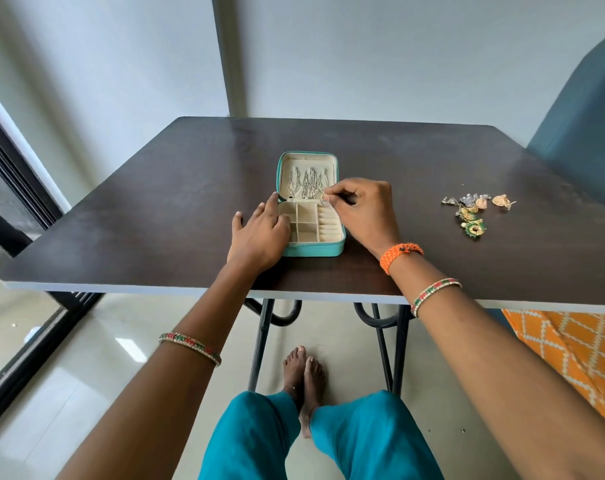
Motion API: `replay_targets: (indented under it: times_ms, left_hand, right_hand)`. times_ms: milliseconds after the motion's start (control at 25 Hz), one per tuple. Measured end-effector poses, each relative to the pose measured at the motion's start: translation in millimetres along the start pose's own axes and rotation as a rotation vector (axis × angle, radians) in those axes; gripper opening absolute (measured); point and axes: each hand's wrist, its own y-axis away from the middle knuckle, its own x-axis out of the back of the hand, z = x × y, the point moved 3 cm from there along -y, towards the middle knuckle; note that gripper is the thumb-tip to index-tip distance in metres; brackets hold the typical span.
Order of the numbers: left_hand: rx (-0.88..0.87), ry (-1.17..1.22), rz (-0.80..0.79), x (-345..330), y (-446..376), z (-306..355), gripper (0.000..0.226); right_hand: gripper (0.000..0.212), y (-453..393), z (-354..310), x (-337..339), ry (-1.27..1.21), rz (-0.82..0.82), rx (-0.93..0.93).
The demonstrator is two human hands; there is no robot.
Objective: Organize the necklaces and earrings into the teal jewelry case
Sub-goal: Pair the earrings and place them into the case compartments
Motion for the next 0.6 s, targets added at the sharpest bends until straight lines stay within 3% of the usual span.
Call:
replay_targets:
  times_ms: [440,600]
  left_hand:
    - [0.009,0.009,0.028,-0.7,-1.1,-1.5,0.053]
    - [0.014,0.000,0.026,-0.3,-1.3,-1.2,0.053]
  right_hand:
    - [0.004,-3.7,4.4,-1.4,0.229,-0.051,0.051]
    - [0.005,-7.7,1.7,-0.9,0.273,-0.142,0.077]
